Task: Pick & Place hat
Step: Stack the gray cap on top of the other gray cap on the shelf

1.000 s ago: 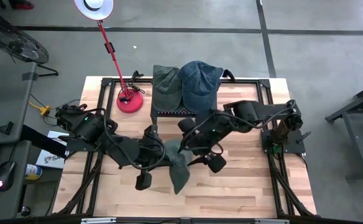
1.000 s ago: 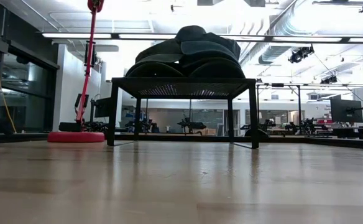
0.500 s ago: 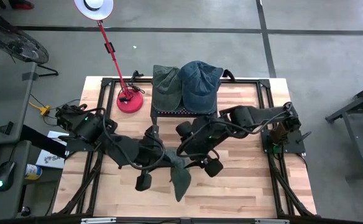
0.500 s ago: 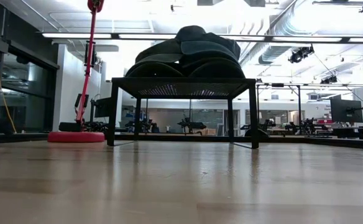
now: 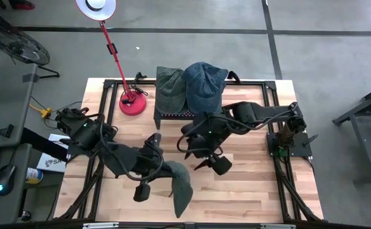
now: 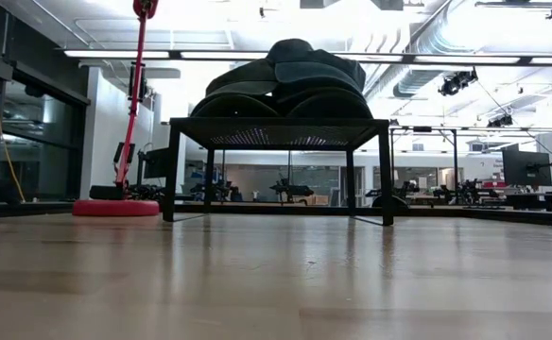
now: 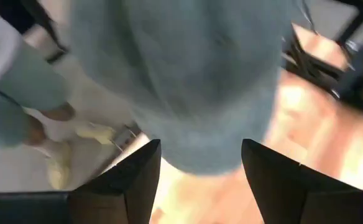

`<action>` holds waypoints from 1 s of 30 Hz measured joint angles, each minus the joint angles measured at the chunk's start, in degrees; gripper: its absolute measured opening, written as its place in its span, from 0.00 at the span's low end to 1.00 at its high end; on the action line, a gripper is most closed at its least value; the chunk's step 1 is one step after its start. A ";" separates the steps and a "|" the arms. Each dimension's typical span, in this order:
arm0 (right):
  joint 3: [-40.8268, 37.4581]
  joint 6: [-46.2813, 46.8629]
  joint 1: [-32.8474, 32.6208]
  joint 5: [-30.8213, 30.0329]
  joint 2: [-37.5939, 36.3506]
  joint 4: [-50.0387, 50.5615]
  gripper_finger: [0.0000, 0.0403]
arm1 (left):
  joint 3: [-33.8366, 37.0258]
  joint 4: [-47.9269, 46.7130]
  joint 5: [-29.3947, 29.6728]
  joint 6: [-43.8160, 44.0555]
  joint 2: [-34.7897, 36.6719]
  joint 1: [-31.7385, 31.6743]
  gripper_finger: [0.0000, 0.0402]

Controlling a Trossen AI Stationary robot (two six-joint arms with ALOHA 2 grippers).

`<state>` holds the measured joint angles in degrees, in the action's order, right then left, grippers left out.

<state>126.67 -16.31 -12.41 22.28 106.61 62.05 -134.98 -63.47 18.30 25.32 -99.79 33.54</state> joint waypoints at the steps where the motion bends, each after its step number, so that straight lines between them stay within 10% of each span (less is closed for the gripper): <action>1: 0.00 0.23 -0.33 1.54 0.00 -1.07 0.54 | 0.00 -0.10 0.56 0.00 0.00 0.00 0.02; 19: -0.02 1.35 -4.09 -4.99 0.33 -10.32 0.50 | -0.01 0.60 3.86 -1.41 -0.02 -0.13 0.02; 30: -0.02 1.31 -4.69 -5.13 0.29 -10.89 0.21 | 0.00 0.36 8.05 -1.53 -0.04 -0.13 0.02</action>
<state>126.65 -15.00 -17.10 17.15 106.89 51.16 -134.98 -63.11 26.35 23.79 -99.83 33.41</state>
